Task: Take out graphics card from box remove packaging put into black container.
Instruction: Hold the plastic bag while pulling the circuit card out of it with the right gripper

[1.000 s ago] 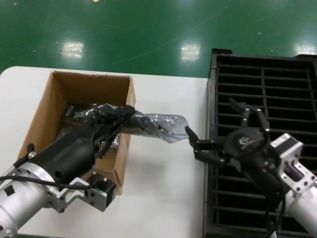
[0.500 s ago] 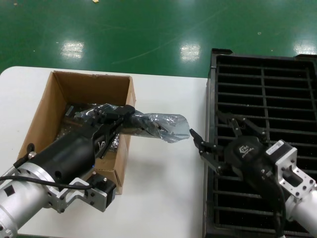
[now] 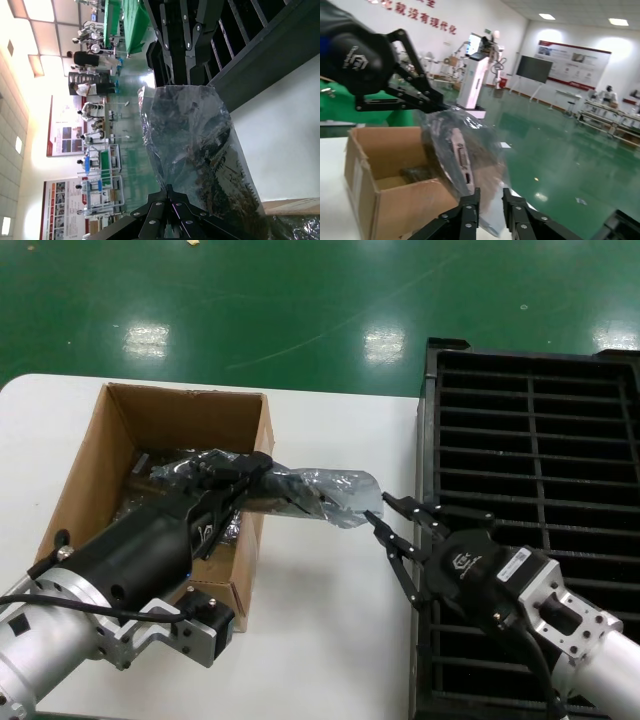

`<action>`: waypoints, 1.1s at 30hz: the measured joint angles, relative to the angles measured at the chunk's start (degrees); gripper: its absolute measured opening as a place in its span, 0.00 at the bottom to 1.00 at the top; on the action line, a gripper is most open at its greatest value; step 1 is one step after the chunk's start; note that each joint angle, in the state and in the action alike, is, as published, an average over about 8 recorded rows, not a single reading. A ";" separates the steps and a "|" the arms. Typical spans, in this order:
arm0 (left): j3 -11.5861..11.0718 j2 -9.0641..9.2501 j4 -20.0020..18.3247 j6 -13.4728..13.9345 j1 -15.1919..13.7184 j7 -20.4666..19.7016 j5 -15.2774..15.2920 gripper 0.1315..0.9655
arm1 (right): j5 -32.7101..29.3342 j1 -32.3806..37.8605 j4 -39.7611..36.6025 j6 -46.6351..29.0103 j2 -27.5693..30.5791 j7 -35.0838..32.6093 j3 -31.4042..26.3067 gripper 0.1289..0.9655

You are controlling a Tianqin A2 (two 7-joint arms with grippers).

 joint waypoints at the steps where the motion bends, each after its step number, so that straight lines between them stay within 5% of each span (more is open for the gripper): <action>1: 0.00 0.00 0.00 0.00 0.00 0.00 0.00 0.01 | -0.19 0.19 0.05 -0.32 0.04 -0.15 -0.11 0.23; 15: 0.00 0.00 0.00 0.00 0.00 0.00 0.00 0.01 | -0.76 2.59 0.96 -5.20 1.08 0.31 -0.94 0.02; 33: 0.00 0.00 0.00 0.00 0.00 -0.01 0.00 0.01 | 0.99 15.72 -9.78 -16.49 -0.18 -1.31 -3.45 0.01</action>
